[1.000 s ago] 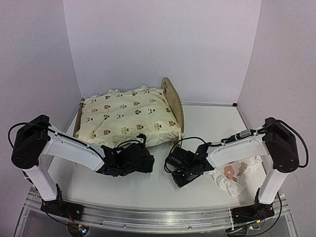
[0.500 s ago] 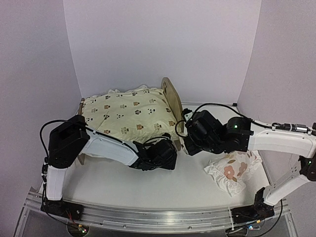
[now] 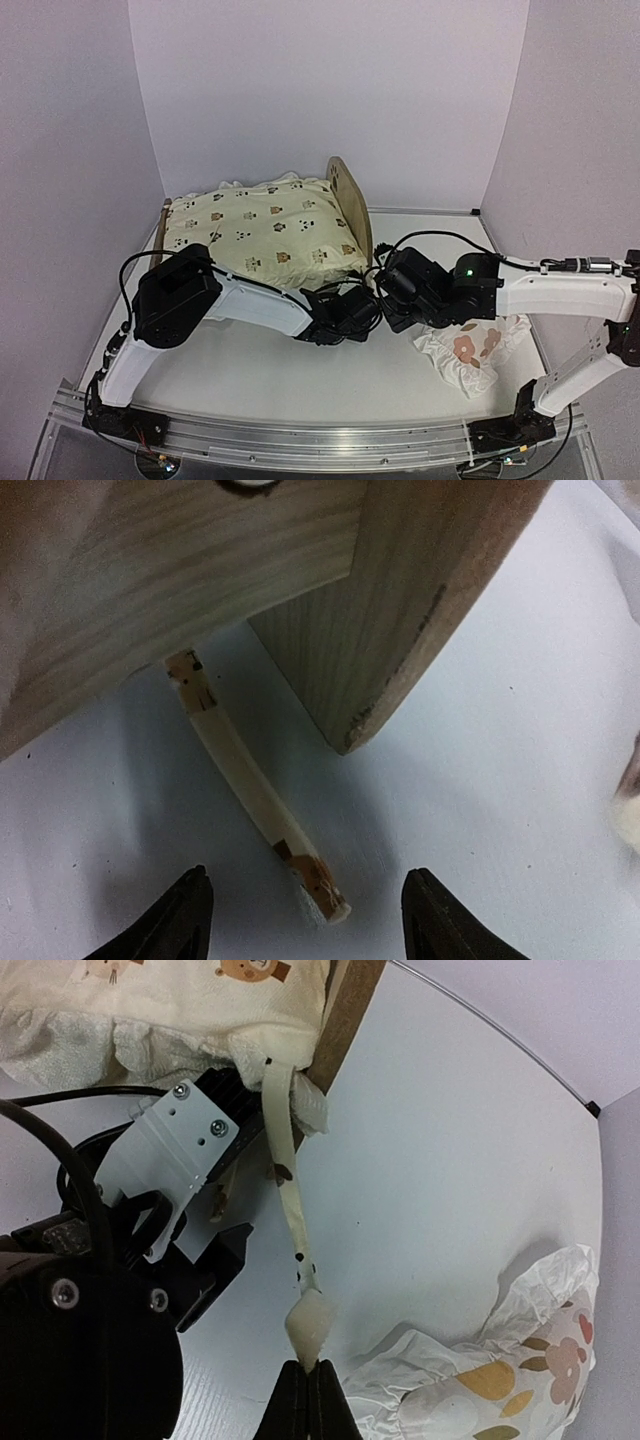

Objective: Set up the pet bed

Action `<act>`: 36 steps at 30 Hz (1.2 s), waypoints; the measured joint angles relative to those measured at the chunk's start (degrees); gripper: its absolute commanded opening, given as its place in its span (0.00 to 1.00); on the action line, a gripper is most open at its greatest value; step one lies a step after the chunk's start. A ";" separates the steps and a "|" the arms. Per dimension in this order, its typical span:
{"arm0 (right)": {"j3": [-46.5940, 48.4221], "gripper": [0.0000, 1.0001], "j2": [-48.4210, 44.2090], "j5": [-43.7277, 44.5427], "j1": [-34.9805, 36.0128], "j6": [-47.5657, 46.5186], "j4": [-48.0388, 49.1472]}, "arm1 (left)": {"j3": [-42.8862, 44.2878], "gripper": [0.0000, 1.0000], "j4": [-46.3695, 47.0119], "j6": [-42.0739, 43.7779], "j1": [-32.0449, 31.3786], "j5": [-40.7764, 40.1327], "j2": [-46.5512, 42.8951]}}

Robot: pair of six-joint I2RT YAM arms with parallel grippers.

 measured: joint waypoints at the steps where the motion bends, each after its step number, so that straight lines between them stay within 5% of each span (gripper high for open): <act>1: -0.19 0.00 0.00 0.00 0.00 0.13 0.00 | 0.28 0.62 -0.03 -0.01 -0.06 -0.69 0.31; 15: -2.42 0.00 -0.72 -0.01 0.00 0.63 -0.01 | 4.93 0.50 1.51 1.40 -0.58 -8.69 5.27; 26: -4.59 0.00 -4.15 0.02 0.00 0.64 0.87 | 6.28 0.02 4.67 2.23 -0.59 -13.48 7.76; 36: -5.59 0.00 -4.15 0.21 0.00 0.58 1.78 | 1.97 0.00 14.97 4.92 -0.51 -12.56 7.53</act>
